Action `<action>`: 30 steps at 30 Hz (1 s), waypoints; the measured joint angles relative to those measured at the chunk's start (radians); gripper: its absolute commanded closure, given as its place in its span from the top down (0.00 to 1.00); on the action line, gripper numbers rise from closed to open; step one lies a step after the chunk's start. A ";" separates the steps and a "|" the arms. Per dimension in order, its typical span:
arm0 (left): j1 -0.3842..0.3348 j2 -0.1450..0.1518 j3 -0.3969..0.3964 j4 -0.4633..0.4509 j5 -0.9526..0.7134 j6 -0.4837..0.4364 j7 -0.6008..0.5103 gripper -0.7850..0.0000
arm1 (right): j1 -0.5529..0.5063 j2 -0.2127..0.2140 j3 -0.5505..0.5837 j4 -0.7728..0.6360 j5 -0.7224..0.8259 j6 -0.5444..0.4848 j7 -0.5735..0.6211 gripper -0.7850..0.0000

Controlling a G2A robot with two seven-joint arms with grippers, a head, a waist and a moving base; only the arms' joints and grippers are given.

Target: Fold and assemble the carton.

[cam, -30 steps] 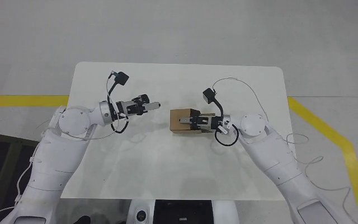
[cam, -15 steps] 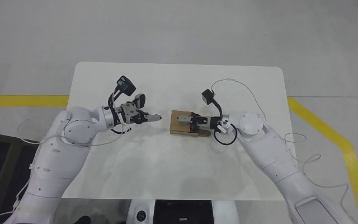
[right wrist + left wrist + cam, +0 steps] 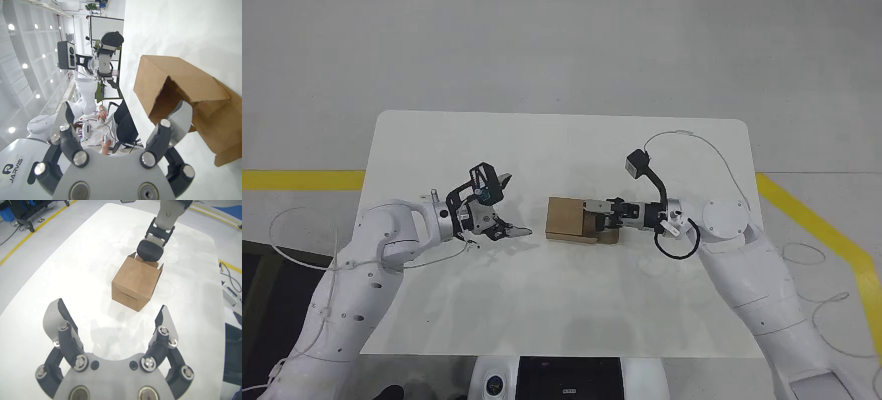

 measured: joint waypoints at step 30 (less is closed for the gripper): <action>-0.231 -0.046 0.276 0.237 0.456 -0.090 0.407 1.00 | -0.105 0.044 0.071 -0.182 -0.024 0.098 0.055 1.00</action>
